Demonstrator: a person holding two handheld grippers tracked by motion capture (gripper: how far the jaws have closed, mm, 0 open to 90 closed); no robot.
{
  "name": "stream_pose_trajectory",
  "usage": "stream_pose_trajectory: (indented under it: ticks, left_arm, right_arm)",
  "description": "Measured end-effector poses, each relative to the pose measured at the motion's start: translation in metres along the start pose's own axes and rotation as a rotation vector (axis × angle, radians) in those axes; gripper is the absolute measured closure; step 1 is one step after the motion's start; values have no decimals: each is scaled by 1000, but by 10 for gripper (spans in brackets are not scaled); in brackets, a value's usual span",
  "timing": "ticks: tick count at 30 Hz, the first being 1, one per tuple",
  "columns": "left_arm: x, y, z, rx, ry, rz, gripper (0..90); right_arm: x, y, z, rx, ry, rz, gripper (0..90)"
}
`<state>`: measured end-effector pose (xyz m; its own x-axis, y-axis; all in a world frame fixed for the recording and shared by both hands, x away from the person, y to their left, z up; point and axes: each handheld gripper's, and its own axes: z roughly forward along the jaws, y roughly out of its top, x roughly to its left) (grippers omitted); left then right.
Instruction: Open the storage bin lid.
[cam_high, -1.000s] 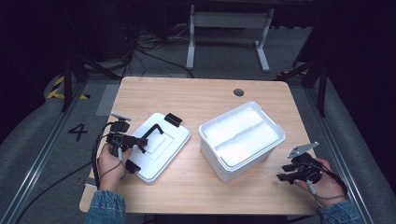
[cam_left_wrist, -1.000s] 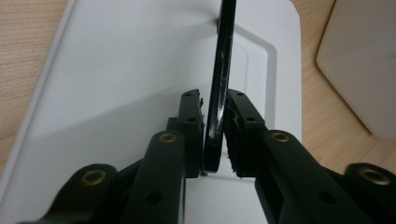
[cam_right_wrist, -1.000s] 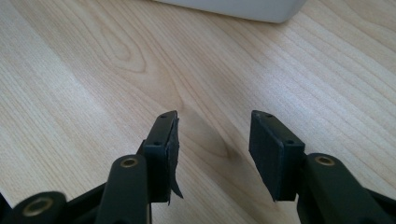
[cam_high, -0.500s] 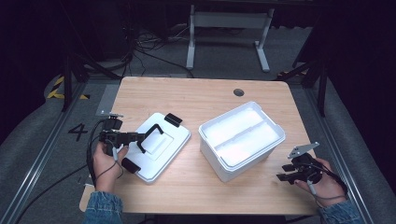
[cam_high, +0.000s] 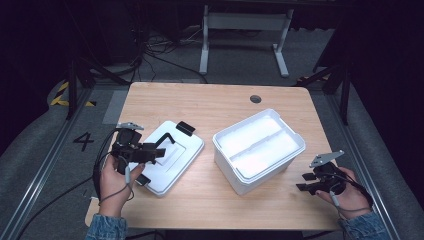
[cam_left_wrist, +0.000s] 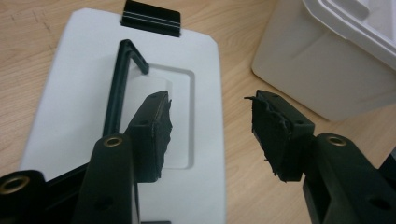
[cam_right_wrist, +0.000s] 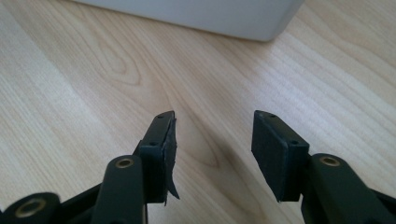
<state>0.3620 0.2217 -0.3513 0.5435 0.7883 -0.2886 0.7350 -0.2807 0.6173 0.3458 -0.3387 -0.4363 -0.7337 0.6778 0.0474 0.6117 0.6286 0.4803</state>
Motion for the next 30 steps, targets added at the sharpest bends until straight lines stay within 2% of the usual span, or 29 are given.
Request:
stream_pose_trajectory:
  ticks: [2,6,9,16,21,23,30]
  left_arm:
    - [-8,-1,-2,4,-4,7,461]
    - [-24,-3,1,21,13,56,444]
    - [-35,-8,8,17,14,82,431]
    - [-65,-13,32,77,45,158,394]
    - [-79,-16,45,87,22,172,379]
    - [-82,-17,51,85,23,164,379]
    - [-90,-26,70,45,53,155,353]
  right_arm:
    - [0,2,0,-5,-6,-6,502]
    - [1,3,0,-37,-14,-27,493]
    - [1,2,0,-48,-20,-31,498]
    - [-1,0,0,-67,-22,-27,491]
    - [-2,-1,1,-70,-21,-32,490]
    - [-2,-1,1,-71,-21,-30,496]
    - [-3,-3,4,-71,-28,-21,495]
